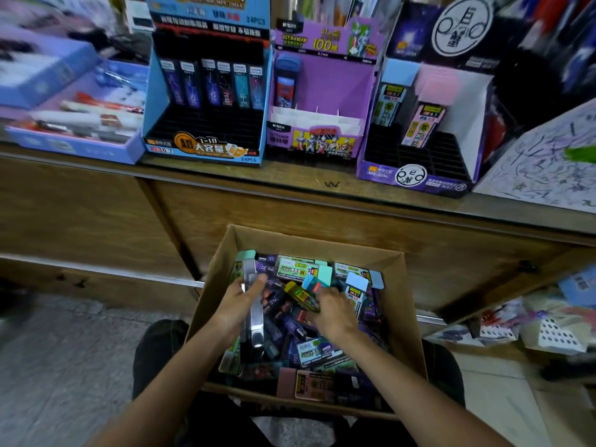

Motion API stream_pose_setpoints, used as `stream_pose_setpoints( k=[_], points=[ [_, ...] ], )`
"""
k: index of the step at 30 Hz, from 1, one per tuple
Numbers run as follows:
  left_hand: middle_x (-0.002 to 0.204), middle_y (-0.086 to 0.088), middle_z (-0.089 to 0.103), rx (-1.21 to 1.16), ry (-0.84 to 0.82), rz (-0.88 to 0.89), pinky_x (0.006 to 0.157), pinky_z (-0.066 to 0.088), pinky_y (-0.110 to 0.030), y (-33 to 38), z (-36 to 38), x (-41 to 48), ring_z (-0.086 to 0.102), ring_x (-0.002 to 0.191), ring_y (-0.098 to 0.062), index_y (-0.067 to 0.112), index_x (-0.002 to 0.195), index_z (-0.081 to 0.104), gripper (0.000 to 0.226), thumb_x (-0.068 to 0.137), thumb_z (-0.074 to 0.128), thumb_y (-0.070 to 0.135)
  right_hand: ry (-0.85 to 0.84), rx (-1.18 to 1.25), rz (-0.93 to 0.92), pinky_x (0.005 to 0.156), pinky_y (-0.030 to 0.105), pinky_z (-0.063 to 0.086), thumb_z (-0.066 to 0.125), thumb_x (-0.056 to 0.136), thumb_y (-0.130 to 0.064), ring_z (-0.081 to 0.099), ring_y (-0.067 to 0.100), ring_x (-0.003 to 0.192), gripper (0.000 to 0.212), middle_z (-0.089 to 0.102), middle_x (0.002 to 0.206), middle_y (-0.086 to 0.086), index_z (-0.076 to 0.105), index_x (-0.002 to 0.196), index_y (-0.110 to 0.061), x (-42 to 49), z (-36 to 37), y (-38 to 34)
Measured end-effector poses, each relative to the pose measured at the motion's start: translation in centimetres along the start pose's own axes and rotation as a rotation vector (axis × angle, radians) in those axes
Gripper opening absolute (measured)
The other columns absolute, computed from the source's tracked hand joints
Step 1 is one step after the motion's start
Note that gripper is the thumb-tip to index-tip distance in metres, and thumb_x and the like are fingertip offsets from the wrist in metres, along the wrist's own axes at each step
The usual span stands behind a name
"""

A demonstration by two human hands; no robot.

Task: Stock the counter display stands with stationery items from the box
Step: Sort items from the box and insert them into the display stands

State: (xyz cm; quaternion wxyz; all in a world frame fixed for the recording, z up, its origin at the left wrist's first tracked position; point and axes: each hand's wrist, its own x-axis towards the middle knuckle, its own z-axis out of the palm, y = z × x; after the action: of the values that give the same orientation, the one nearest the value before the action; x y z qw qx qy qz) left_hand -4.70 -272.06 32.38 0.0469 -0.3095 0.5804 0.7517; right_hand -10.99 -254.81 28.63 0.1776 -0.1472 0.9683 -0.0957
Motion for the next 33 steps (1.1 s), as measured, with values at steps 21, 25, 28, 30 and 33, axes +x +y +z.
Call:
stream_pose_setpoints(
  k=[21,25,28,30,33],
  points=[
    [0.054,0.003,0.064,-0.149,-0.149,0.354,0.05,0.051,-0.022,11.6,4.6,-2.3,0.057,0.048,-0.01,0.012,0.078,0.068,0.009,0.071,0.073,0.01,0.24,0.762,-0.352,0.074,0.01,0.043,0.054,0.092,-0.038,0.056,-0.006,0.088,0.017,0.058,0.093,-0.019,0.054,0.106,-0.028,-3.2,-17.8,-4.6],
    [0.059,0.004,0.066,-0.062,-0.212,0.472,0.057,0.051,-0.023,15.5,4.4,-2.8,0.058,0.054,-0.009,0.017,0.072,0.073,0.011,0.061,0.074,0.019,0.209,0.856,-0.439,0.083,0.03,0.048,0.057,0.092,-0.021,0.06,0.015,0.093,0.012,0.06,0.097,-0.001,0.055,0.104,-0.022,-1.6,-22.4,-6.9],
    [0.054,0.005,0.061,-0.025,-0.2,0.568,0.052,0.047,-0.018,17.6,4.1,-2.7,0.055,0.05,-0.006,0.016,0.071,0.066,0.01,0.066,0.071,0.023,0.216,0.846,-0.501,0.071,0.027,0.049,0.061,0.089,-0.011,0.059,0.014,0.078,0.008,0.059,0.084,-0.001,0.059,0.088,-0.019,-0.4,-25.0,-8.2],
    [0.057,0.004,0.061,-0.05,-0.171,0.563,0.05,0.046,-0.018,18.7,3.7,-2.3,0.055,0.051,-0.007,0.014,0.077,0.061,0.015,0.074,0.067,0.028,0.303,0.84,-0.5,0.064,0.021,0.048,0.063,0.088,-0.012,0.059,0.009,0.071,0.015,0.06,0.078,-0.006,0.058,0.081,-0.024,0.7,-27.6,-8.5],
    [0.065,0.003,0.065,-0.156,-0.144,0.507,0.051,0.049,-0.021,19.8,2.7,-1.5,0.059,0.055,-0.007,0.012,0.086,0.057,0.01,0.09,0.056,0.021,0.553,0.893,-0.463,0.067,0.025,0.049,0.064,0.086,-0.01,0.063,0.017,0.077,0.019,0.06,0.077,-0.004,0.056,0.078,-0.025,3.3,-31.8,-8.7]
  ],
)
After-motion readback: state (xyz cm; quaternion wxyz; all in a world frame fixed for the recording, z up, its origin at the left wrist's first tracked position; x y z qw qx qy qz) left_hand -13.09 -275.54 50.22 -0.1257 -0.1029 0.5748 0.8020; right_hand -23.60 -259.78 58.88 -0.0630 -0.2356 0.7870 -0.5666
